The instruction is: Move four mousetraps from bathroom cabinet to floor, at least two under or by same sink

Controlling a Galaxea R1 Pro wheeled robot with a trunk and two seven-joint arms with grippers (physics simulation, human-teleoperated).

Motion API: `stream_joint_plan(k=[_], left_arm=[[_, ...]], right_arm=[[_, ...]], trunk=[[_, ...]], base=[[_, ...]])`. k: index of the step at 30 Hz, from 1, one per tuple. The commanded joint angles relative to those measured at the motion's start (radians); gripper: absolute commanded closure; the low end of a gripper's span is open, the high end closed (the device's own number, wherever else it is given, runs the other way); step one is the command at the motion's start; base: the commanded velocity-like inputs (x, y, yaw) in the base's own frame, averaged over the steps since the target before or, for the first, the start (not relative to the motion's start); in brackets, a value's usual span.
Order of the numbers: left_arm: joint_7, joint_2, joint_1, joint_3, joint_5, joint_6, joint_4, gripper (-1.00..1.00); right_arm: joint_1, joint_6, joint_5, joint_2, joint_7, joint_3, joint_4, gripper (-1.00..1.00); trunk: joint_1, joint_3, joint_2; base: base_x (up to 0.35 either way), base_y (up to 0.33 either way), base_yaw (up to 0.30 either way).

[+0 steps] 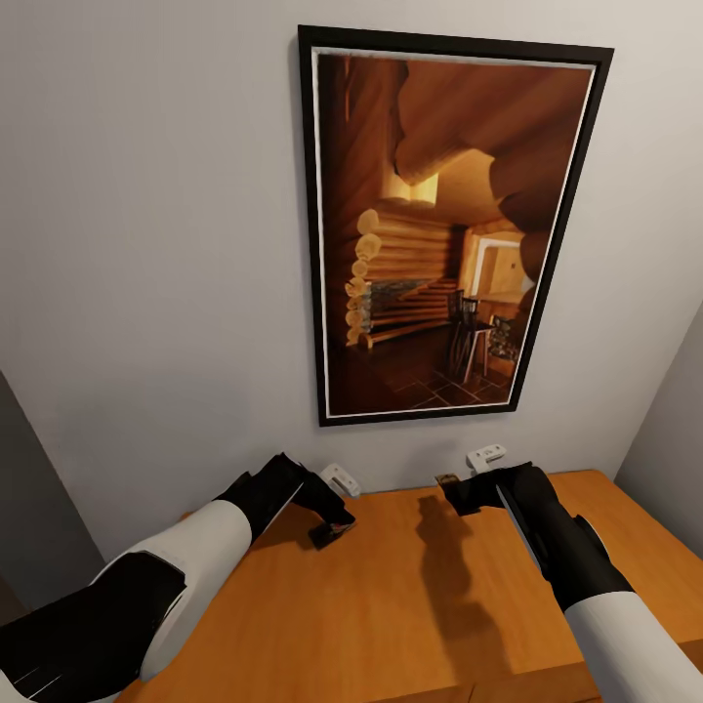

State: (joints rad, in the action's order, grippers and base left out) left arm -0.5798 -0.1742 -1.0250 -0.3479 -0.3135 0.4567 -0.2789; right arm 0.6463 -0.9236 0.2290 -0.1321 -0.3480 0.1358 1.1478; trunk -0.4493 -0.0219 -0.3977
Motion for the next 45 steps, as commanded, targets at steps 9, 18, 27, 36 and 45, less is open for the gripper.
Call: stream_joint_plan(k=[9,18,27,36,45], left_arm=[[-0.007,0.0,-0.001,0.003,-0.011,0.005,-0.002,-1.0],[-0.007,0.0,-0.001,0.003,-0.011,0.005,-0.002,-1.0],[-0.008,0.0,0.0,0.003,-0.012,0.006,0.001,-1.0],[-0.008,0.0,-0.001,0.003,-0.012,0.008,0.017,-1.0],[-0.008,0.0,-0.001,0.004,-0.012,0.007,0.031,-1.0]], right_arm=[[0.001,-0.002,0.012,-0.001,-0.008,0.002,0.001,1.0],[0.001,-0.003,0.012,-0.001,-0.008,0.002,0.001,1.0],[0.001,-0.003,0.012,-0.001,-0.008,0.002,0.001,1.0],[0.001,-0.003,0.012,-0.001,-0.008,0.002,0.001,1.0],[0.001,-0.003,0.012,-0.001,-0.009,0.002,0.002,1.0]], trunk=[[-0.001,-0.002,-0.002],[-0.005,-0.005,-0.009],[-0.039,-0.034,-0.072],[-0.074,-0.062,-0.135],[-0.097,-0.081,-0.177]], base=[[0.0,0.0,0.0],[0.0,0.0,0.0],[0.0,0.0,0.0],[0.0,0.0,0.0],[0.0,0.0,0.0]])
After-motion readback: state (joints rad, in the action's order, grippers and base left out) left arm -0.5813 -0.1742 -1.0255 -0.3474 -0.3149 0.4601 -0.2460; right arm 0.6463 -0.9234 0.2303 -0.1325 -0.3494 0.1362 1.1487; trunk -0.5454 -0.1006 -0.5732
